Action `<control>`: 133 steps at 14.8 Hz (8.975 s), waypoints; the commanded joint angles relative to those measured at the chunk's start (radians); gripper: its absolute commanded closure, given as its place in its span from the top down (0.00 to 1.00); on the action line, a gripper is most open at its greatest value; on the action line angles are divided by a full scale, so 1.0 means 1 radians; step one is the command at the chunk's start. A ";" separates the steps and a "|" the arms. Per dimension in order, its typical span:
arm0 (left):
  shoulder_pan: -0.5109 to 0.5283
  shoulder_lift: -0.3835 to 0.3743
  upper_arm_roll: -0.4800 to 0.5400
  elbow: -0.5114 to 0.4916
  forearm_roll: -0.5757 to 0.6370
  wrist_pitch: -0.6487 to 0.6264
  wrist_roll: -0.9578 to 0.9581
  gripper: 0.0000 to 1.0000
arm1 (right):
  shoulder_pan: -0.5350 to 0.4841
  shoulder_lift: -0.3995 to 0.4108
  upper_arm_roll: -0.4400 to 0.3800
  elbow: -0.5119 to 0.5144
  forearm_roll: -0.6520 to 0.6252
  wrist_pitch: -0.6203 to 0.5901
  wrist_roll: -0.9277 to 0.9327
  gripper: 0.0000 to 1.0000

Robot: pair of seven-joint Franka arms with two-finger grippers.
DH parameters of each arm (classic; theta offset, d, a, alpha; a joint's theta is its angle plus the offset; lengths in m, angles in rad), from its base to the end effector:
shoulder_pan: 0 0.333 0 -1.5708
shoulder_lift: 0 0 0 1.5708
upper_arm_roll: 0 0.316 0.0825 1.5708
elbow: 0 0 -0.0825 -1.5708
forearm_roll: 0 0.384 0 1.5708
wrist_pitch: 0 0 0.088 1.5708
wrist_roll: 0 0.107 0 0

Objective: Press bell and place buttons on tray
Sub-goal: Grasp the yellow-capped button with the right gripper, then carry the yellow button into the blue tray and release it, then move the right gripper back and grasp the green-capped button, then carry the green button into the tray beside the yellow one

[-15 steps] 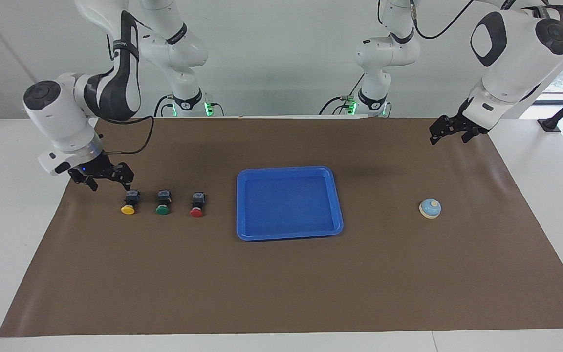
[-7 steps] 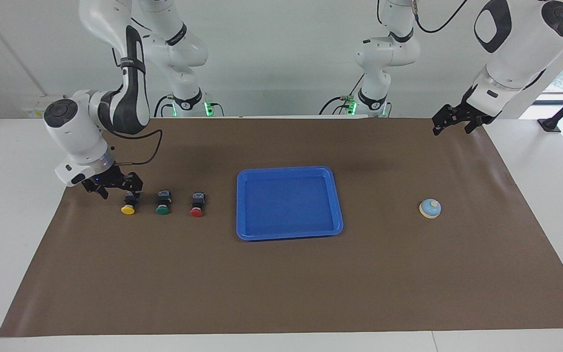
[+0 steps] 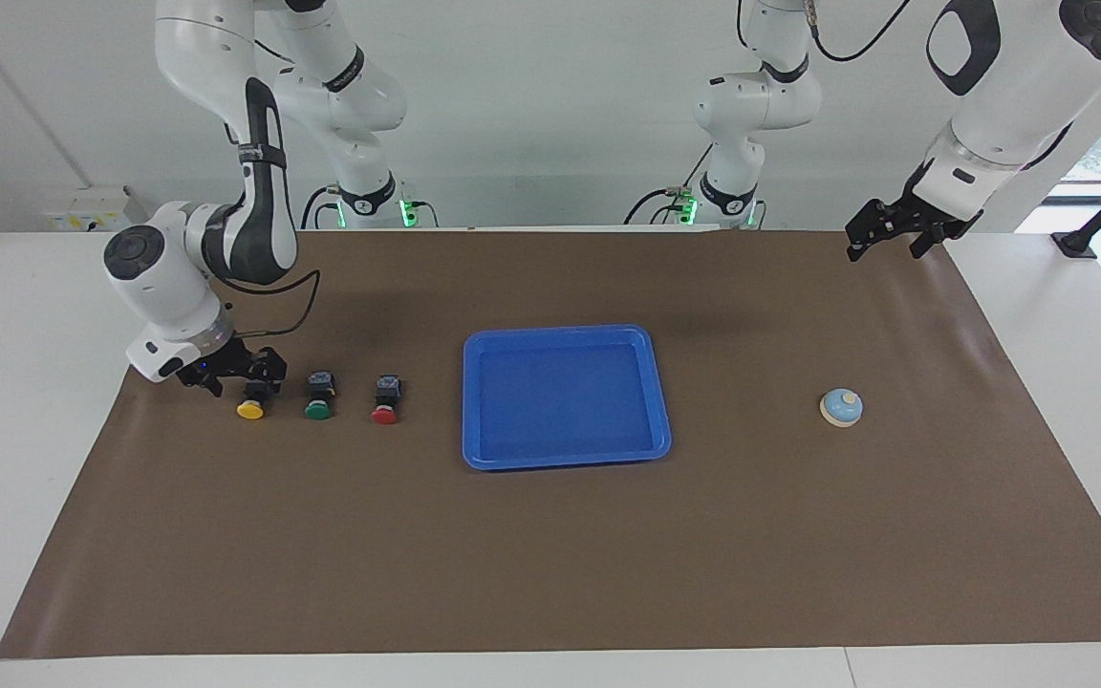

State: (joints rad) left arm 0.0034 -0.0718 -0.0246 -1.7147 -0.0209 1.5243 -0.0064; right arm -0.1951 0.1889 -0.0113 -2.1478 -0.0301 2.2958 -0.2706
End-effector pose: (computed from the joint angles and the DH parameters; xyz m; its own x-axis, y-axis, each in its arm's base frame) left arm 0.5231 -0.0138 0.5921 0.9928 -0.0153 -0.1185 -0.0133 -0.9997 0.0183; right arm 0.5459 -0.1149 0.3107 0.9954 0.0843 -0.0460 0.0849 -0.9963 0.0119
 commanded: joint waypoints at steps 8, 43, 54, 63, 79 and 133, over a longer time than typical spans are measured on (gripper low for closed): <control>-0.017 -0.028 -0.006 -0.005 0.009 -0.004 0.002 1.00 | -0.024 0.020 0.011 -0.029 0.006 0.022 -0.045 0.85; -0.003 -0.028 -0.003 -0.005 0.009 -0.009 -0.004 1.00 | 0.703 0.129 0.033 0.141 0.007 0.011 0.889 0.71; -0.003 -0.028 -0.003 -0.005 0.009 -0.009 -0.004 1.00 | 0.450 0.043 0.028 0.339 0.004 -0.248 0.509 1.00; -0.003 -0.028 -0.003 -0.005 0.009 -0.009 -0.004 1.00 | 0.244 -0.022 0.028 0.149 0.006 -0.162 0.295 1.00; -0.003 -0.028 -0.003 -0.005 0.009 -0.009 -0.004 1.00 | 0.186 -0.037 0.028 -0.038 0.006 0.051 0.241 1.00; -0.003 -0.028 -0.003 -0.005 0.009 -0.009 -0.004 1.00 | 0.773 0.244 0.051 0.379 0.092 -0.159 0.775 0.91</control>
State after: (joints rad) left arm 0.0020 -0.0820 -0.0292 -1.7129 -0.0209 1.5243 -0.0065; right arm 0.5831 0.4652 0.0336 -1.7472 0.0411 2.1416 0.5123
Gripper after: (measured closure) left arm 0.000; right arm 0.573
